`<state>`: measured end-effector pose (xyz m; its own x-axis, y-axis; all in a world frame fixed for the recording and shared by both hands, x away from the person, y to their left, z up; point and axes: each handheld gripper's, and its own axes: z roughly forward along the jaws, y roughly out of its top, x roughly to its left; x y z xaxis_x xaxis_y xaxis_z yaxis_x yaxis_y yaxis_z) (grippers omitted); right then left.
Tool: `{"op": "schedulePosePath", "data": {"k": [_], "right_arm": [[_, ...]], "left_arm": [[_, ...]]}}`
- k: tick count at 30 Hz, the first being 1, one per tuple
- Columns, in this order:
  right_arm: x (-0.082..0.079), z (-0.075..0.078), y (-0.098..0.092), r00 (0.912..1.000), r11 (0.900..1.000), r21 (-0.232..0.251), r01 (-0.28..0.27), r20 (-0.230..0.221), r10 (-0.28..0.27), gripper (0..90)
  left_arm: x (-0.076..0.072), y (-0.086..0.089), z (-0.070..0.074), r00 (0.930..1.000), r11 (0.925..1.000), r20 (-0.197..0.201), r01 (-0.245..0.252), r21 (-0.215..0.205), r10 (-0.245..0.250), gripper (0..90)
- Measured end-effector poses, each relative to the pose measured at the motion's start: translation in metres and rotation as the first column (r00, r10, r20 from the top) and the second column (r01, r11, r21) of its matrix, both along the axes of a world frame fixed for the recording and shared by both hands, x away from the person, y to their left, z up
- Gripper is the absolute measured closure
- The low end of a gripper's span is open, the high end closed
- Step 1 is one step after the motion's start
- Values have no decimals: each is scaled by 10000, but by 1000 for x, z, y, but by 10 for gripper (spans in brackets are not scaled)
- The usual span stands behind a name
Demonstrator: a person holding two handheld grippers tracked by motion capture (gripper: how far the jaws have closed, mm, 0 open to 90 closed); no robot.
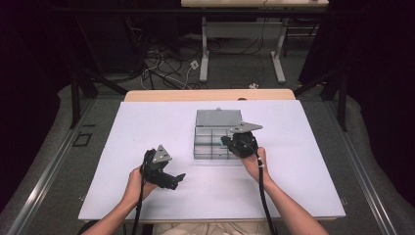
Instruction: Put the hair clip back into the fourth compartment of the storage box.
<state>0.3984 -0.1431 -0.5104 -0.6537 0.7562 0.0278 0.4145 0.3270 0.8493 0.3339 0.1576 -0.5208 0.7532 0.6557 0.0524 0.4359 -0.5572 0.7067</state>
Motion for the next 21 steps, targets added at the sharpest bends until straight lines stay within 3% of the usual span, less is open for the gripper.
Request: {"op": "schedulePosePath", "data": {"k": [21], "right_arm": [[8, -4, 11, 10000, 10000, -73, -31, 80, 32, 893]], "left_arm": [[0, 1, 0, 10000, 10000, -20, -47, -11, 47, 0]]}}
